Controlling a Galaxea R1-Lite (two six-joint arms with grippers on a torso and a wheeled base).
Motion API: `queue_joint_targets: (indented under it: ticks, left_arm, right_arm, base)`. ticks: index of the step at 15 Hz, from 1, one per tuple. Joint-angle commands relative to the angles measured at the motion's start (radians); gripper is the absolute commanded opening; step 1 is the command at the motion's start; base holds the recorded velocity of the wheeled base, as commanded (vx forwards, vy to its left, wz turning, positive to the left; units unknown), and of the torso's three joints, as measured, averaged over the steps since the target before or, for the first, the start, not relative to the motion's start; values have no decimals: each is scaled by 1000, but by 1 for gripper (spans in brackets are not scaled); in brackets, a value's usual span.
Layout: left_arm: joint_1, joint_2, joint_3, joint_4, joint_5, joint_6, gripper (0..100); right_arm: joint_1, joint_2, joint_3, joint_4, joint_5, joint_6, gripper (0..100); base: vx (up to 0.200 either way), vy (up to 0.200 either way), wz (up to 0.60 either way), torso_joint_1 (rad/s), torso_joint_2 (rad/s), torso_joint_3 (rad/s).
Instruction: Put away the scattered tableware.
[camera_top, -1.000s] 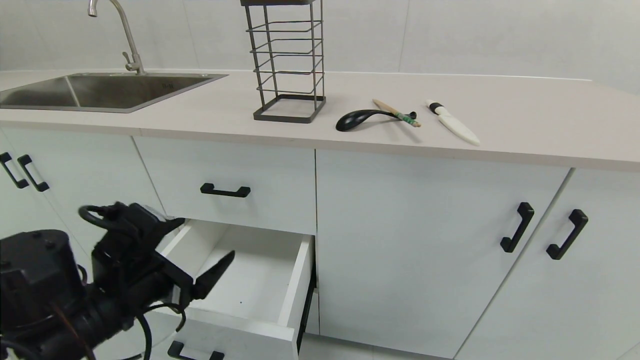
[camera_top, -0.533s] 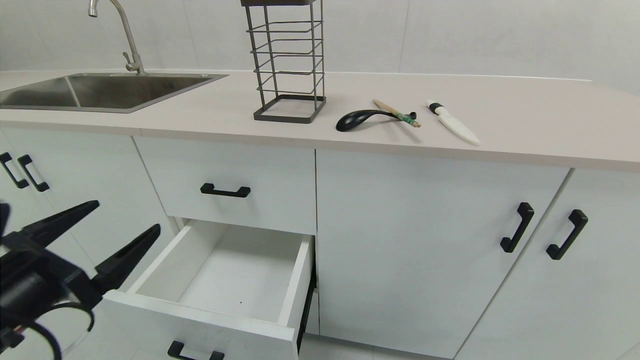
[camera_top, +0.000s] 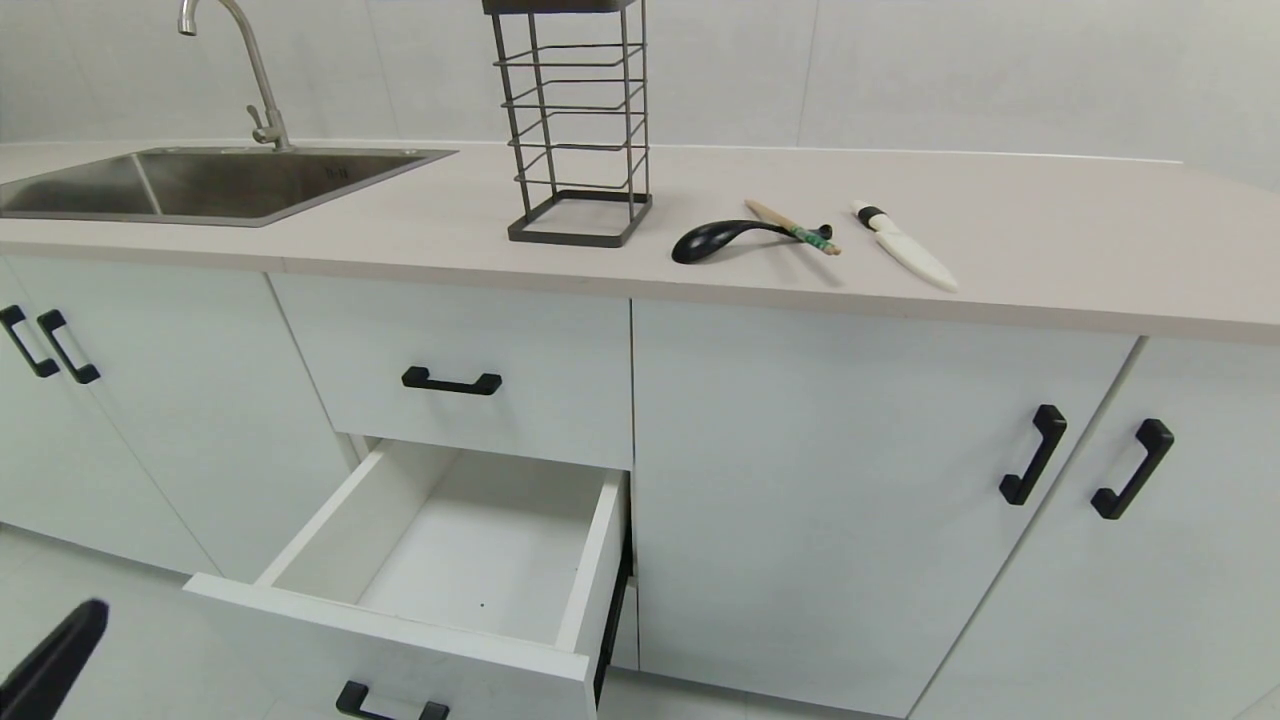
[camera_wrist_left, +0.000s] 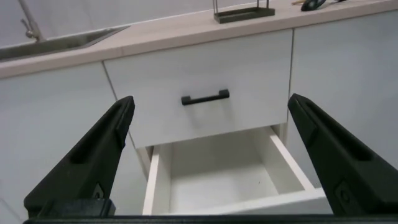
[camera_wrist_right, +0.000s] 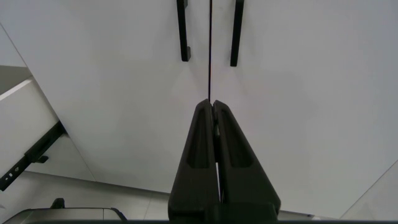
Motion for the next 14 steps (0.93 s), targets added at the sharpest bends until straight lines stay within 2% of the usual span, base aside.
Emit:
queue_joint_targets:
  ticks: [1,2,4,5,6,7,8,9,10,11,14]
  left_arm:
    - [2,-310,12,208,-9,-13,100]
    - [4,-331,32,214,-4,-7,100]
    - [37,-347,90,212,17,-14,100]
    - [59,-388,104,260,33,-16,100]
    - [63,-413,103,419,39,-7,100]
    - [63,-413,104,513,85,-16,100]
    - [63,-413,103,516,126,-20,100]
    - [63,-413,104,516,140,-36,100]
    - [63,-413,104,516,162,-76,100]
    - [63,-413,104,518,169,-88,100]
    - [63,-413,104,518,162,-85,100]
  right_arm:
    - [0,1,0,0,0,0,0]
    - [0,1,0,0,0,0,0]
    - [0,1,0,0,0,0,0]
    - [0,1,0,0,0,0,0]
    - [0,1,0,0,0,0,0]
    - [0,1,0,0,0,0,0]
    - [0,1,0,0,0,0,0]
    - [0,1,0,0,0,0,0]
    - [0,1,0,0,0,0,0]
    - [0,1,0,0,0,0,0]
    - [0,1,0,0,0,-3,0]
  base:
    - [0,0,0,0,0,0]
    - [0,0,0,0,0,0]
    - [0,0,0,0,0,0]
    - [0,0,0,0,0,0]
    - [0,0,0,0,0,0]
    - [0,0,0,0,0,0]
    - [0,0,0,0,0,0]
    - [0,0,0,0,0,0]
    - [0,0,0,0,0,0]
    - [0,0,0,0,0,0]
    - [0,0,0,0,0,0]
